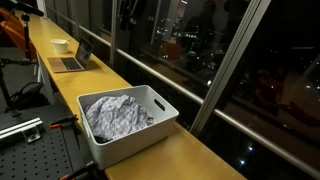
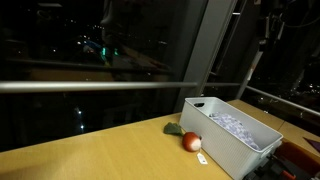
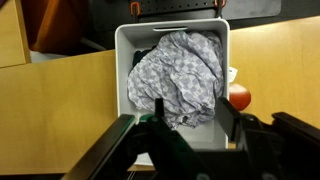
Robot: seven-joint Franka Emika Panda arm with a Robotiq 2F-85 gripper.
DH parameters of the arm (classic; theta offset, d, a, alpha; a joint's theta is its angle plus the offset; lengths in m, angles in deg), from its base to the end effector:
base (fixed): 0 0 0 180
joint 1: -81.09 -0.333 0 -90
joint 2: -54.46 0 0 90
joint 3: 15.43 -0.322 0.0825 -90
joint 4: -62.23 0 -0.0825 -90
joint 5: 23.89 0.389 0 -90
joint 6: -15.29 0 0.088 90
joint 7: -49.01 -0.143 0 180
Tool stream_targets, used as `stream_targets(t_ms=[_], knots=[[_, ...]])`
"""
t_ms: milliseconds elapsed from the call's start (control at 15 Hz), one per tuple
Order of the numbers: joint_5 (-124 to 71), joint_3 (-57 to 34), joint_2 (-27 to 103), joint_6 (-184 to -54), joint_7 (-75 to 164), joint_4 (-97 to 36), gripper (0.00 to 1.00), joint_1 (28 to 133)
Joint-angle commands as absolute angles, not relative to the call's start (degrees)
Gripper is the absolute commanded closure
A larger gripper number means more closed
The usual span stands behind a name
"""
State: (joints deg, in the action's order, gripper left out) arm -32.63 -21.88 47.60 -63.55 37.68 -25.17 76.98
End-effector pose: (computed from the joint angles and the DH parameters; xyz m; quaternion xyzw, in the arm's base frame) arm 0.5567 0.0762 0.5369 0.9886 -0.0108 -0.1179 0.0934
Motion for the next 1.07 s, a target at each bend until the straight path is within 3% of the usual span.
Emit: stream_targets(t_ms=[0, 200, 1000], knots=[[-31.39, -21.96, 49.74, -65.99, 37.84, -29.13, 0.11, 75.32], [-31.55, -23.05, 48.74, -67.82, 37.31, -30.41, 0.00, 73.26], [-45.40, -27.76, 38.49, -88.10, 50.29, -38.27, 0.00, 64.68]])
